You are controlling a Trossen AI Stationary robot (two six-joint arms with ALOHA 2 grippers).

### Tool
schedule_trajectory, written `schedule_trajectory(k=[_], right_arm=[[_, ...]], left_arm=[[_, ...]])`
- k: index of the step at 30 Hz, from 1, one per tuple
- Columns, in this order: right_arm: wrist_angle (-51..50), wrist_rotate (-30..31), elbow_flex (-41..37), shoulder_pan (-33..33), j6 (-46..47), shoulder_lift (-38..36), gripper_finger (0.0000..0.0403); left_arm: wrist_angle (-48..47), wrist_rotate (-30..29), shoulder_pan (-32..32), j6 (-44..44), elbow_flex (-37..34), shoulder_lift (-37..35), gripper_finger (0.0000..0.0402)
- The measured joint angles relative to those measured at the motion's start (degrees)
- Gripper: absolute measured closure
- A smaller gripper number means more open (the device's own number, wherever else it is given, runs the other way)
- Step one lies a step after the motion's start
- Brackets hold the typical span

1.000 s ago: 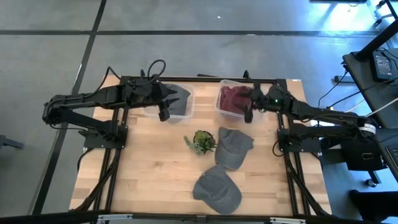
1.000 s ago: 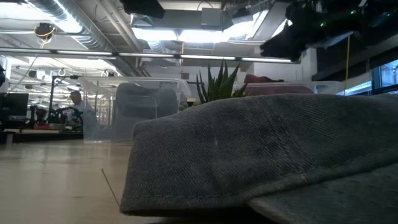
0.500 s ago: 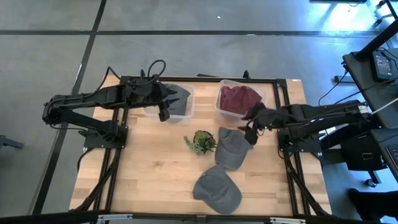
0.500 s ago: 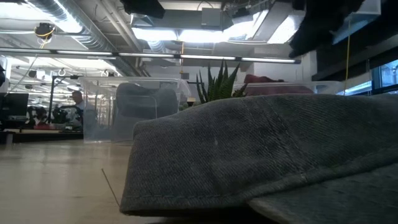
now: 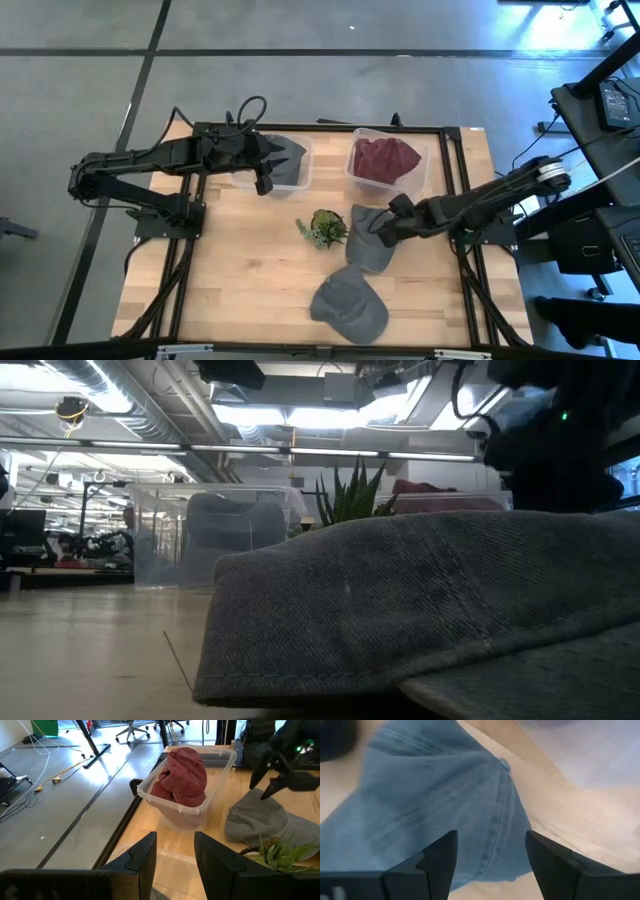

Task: Pick & Place hat
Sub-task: Put the top gray cap into the left transparent bin

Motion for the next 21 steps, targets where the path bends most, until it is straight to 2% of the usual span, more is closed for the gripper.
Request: schedule_trajectory(k=[3, 8, 11, 14, 19, 21], right_arm=[[1.0, -0.2, -0.2, 0.1, 2.1, 3.0, 0.0169], [1.9, -5.0, -0.2, -1.0, 1.0, 5.6, 0.0172], [2.0, -5.2, -0.2, -2.1, -3.1, 5.9, 0.0194], [2.0, -5.2, -0.2, -2.3, -5.7, 6.0, 0.0247], [1.9, -5.4, -0.2, -2.3, -11.6, 5.9, 0.0379], [1.8, -5.3, -0.2, -2.2, -12.9, 5.7, 0.0388]], left_arm=[[0.0, 0.0, 0.0, -0.1, 0.0, 0.0, 0.0274], [0.0, 0.0, 0.0, -0.1, 0.0, 0.0, 0.0274], [0.0, 0.0, 0.0, -0.1, 0.0, 0.0, 0.0274], [0.0, 0.0, 0.0, -0.1, 0.0, 0.0, 0.0274], [0.0, 0.0, 0.0, -0.1, 0.0, 0.0, 0.0274], [0.0, 0.0, 0.0, -0.1, 0.0, 0.0, 0.0274]])
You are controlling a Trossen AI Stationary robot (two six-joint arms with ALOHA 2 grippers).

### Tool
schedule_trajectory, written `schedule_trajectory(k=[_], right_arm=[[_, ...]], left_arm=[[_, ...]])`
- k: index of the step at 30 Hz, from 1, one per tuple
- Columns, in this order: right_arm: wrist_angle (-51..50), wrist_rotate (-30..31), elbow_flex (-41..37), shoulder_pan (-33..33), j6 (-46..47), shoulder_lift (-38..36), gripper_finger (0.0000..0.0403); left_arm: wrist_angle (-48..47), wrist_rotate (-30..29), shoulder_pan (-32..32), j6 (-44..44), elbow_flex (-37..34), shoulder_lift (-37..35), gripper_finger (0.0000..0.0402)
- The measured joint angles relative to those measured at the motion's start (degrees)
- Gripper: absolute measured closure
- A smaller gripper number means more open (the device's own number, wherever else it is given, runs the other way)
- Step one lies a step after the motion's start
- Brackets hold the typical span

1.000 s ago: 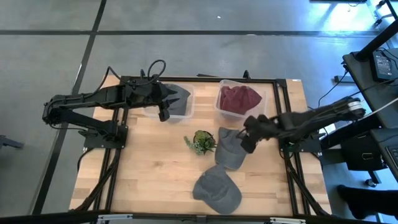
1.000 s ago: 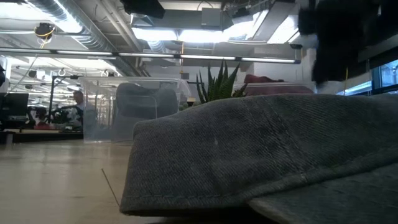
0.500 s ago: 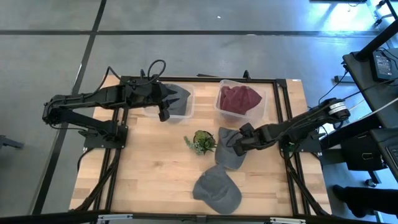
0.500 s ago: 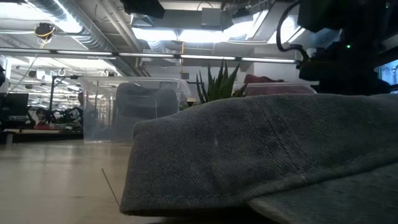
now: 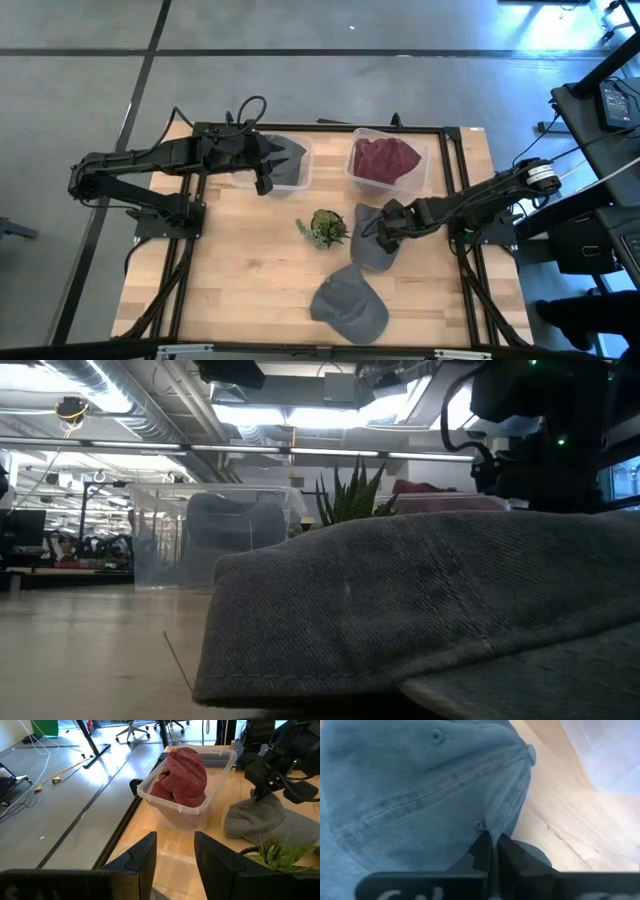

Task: Pick & Place hat
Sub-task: Put the top gray cap into the left transparent bin

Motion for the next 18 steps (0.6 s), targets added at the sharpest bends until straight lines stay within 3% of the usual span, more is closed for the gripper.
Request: schedule_trajectory(k=[5, 14, 18], right_arm=[[-5.8, 2.4, 3.5, 0.4, -1.0, -1.1, 0.0395], [-20.6, 16.5, 20.3, 5.1, -10.0, -2.7, 0.0398], [-25.3, 26.3, 27.9, 6.7, -19.4, -2.7, 0.0398]], left_arm=[[0.0, 0.0, 0.0, 0.0, 0.0, 0.0, 0.0274], [0.7, 0.6, 0.0, -1.2, 0.0, 0.0, 0.0274], [4.4, 1.1, 0.0, -3.9, 0.0, 0.0, 0.0265]])
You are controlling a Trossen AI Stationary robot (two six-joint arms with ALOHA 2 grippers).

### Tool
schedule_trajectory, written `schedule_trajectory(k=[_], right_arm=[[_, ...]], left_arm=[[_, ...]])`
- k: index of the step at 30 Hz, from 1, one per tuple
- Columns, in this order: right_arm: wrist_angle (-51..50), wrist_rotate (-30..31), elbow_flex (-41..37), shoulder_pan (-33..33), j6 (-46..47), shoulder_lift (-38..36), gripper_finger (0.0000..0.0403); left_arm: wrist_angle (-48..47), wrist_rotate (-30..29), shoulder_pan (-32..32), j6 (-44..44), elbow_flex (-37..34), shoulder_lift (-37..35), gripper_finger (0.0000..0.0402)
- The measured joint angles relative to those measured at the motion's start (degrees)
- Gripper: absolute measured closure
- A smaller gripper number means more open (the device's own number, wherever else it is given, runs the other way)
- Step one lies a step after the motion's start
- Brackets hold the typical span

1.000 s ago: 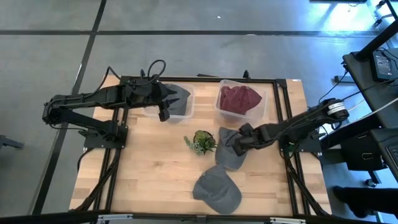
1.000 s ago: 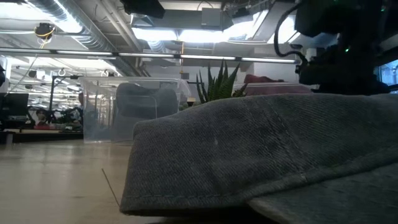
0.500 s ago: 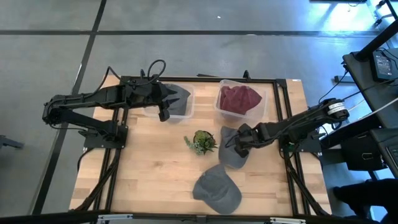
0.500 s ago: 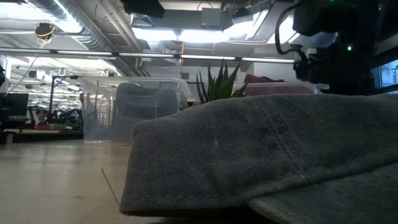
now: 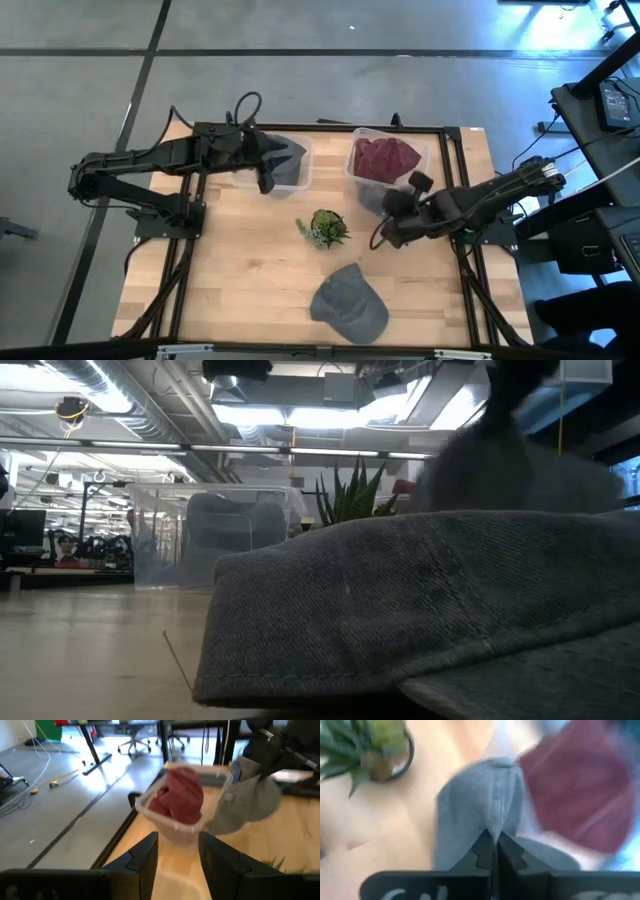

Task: Pick & Place hat
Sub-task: Put the top gray cap into the left transparent bin

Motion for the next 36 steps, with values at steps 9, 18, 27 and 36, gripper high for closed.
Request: schedule_trajectory(k=[9, 18, 27, 36], right_arm=[[4.0, 23.1, 9.7, -1.7, -32.5, 0.0, 0.0399], [24.7, 19.0, 10.4, -6.8, -57.5, 0.0, 0.0399], [41.8, -1.3, 10.4, -10.3, -71.9, 0.0, 0.04], [48.7, -6.9, 10.4, -10.5, -75.4, 0.4, 0.04]], left_arm=[[6.7, 0.0, 0.0, -2.1, 0.0, 0.0, 0.0217], [9.7, 0.0, 0.0, -1.2, 0.0, 0.3, 0.0195], [12.6, 11.9, 0.0, 3.2, 0.0, 1.0, 0.0205], [12.8, 20.4, 0.0, 5.3, 0.0, 1.1, 0.0212]])
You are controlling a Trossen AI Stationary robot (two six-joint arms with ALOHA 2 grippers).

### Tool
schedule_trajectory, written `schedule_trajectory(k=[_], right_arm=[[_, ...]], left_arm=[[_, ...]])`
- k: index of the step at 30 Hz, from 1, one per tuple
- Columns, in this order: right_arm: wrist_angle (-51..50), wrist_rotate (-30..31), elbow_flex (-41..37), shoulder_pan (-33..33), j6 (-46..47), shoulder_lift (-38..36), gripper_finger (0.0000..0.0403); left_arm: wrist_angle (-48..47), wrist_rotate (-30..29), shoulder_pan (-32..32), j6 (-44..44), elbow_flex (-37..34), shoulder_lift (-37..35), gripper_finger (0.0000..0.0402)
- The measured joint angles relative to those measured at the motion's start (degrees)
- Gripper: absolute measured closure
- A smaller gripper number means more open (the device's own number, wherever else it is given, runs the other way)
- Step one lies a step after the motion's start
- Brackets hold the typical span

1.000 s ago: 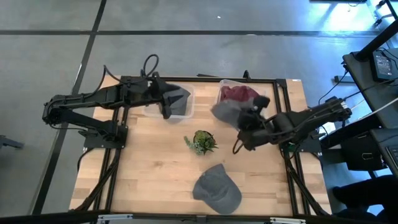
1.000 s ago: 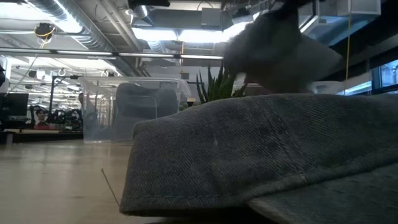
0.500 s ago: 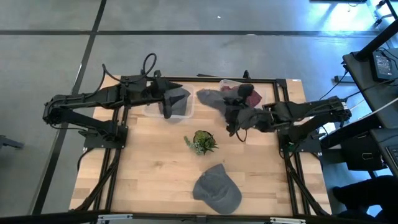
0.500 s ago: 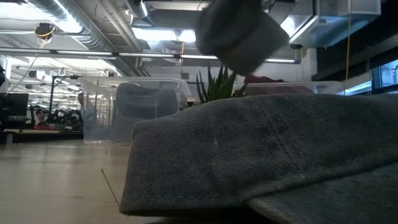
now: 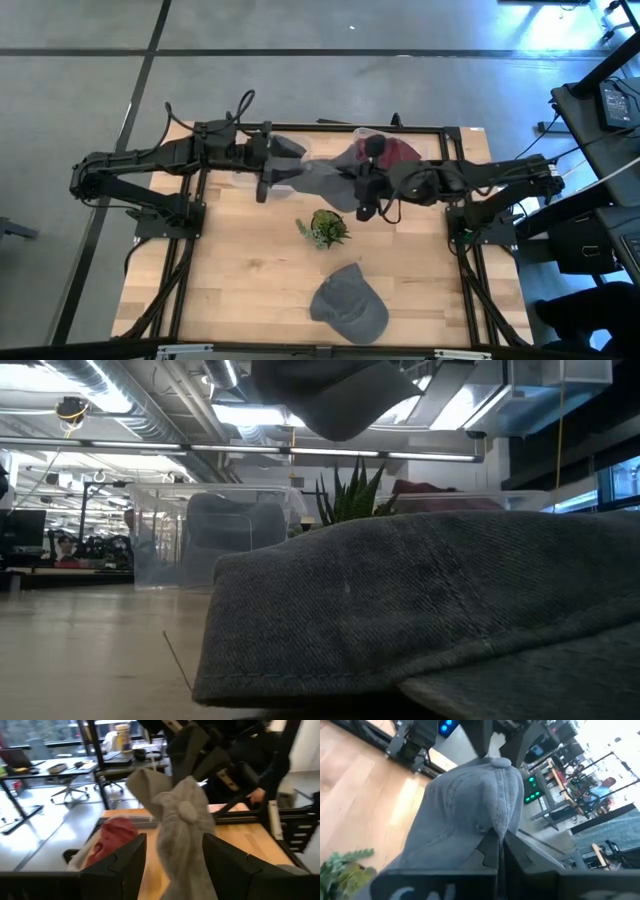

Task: Pick & Place hat
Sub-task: Put the top gray cap into the left transparent bin

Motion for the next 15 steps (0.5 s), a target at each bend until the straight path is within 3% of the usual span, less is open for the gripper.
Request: schedule_trajectory(k=[5, 15], right_arm=[[2.7, 0.0, 0.0, -0.1, -1.7, 0.8, 0.04], [7.5, 0.0, 0.0, -0.1, -3.3, 2.9, 0.04]], left_arm=[[0.1, 3.1, 0.0, -1.0, 0.0, 0.0, 0.0213], [2.4, 3.5, 0.0, -3.0, -0.1, 1.1, 0.0241]])
